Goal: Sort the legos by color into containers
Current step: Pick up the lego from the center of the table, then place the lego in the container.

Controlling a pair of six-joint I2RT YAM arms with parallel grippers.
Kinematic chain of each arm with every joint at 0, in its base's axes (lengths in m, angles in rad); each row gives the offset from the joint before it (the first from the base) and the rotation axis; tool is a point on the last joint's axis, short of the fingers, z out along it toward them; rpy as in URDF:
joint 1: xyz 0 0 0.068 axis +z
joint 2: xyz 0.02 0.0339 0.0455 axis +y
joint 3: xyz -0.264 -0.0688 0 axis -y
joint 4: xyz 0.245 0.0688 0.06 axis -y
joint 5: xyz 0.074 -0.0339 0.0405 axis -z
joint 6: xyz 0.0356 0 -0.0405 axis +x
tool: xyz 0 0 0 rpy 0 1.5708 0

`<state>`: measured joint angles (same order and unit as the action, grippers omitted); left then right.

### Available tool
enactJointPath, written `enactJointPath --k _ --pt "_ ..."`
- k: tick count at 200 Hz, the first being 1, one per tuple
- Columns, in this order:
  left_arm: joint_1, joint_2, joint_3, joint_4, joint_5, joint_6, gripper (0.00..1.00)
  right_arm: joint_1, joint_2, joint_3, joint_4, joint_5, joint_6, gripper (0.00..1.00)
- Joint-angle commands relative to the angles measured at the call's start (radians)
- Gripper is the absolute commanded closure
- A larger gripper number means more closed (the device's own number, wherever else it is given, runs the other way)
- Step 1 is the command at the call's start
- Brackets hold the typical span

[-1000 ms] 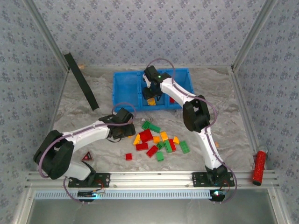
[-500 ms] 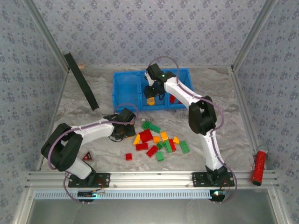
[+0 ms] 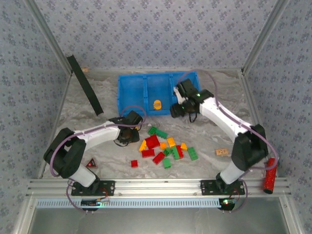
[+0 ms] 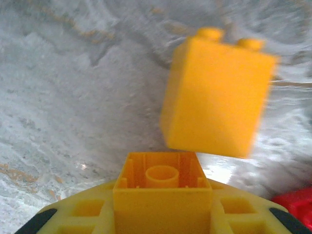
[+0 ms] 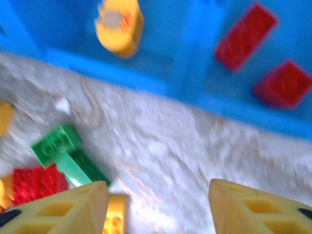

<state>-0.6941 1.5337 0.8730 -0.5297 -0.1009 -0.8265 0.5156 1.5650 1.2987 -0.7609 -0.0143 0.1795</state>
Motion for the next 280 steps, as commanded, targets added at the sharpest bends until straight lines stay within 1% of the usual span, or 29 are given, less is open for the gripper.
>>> enactJointPath --k 1,20,42,69,98,132,180,194,215,232,238,280 --pt "-0.006 -0.025 0.14 -0.081 0.002 0.083 0.8 -0.009 -0.123 -0.177 -0.037 0.0 0.09 0.41" --pt "-0.006 -0.018 0.252 -0.108 -0.004 0.124 0.8 -0.009 -0.225 -0.299 -0.036 -0.013 0.149 0.38" --pt "-0.007 0.031 0.385 -0.092 -0.006 0.169 0.8 -0.006 -0.324 -0.408 -0.023 -0.05 0.196 0.33" --pt "-0.019 0.138 0.558 -0.061 -0.019 0.22 0.81 0.002 -0.409 -0.505 -0.013 -0.072 0.241 0.31" --pt "-0.034 0.272 0.71 -0.023 -0.033 0.254 0.81 0.033 -0.479 -0.59 -0.004 -0.082 0.305 0.29" --pt "-0.041 0.452 0.879 -0.011 -0.047 0.276 0.82 0.065 -0.529 -0.678 0.021 -0.062 0.359 0.28" --pt "-0.041 0.677 1.118 -0.106 -0.053 0.288 0.81 0.106 -0.515 -0.727 0.06 -0.033 0.397 0.27" --pt "-0.041 0.719 1.162 -0.131 -0.056 0.286 0.79 0.116 -0.503 -0.723 0.063 -0.025 0.404 0.26" --pt "-0.04 0.761 1.197 -0.144 -0.045 0.282 0.73 0.126 -0.48 -0.726 0.072 -0.022 0.414 0.26" --pt "-0.041 0.778 1.211 -0.144 -0.04 0.277 0.65 0.126 -0.46 -0.731 0.082 -0.028 0.425 0.27" --pt "-0.041 0.782 1.214 -0.172 -0.041 0.276 0.63 0.126 -0.454 -0.731 0.084 -0.029 0.428 0.27" --pt "-0.039 0.773 1.212 -0.185 -0.049 0.276 0.46 0.13 -0.435 -0.742 0.087 -0.029 0.441 0.29"
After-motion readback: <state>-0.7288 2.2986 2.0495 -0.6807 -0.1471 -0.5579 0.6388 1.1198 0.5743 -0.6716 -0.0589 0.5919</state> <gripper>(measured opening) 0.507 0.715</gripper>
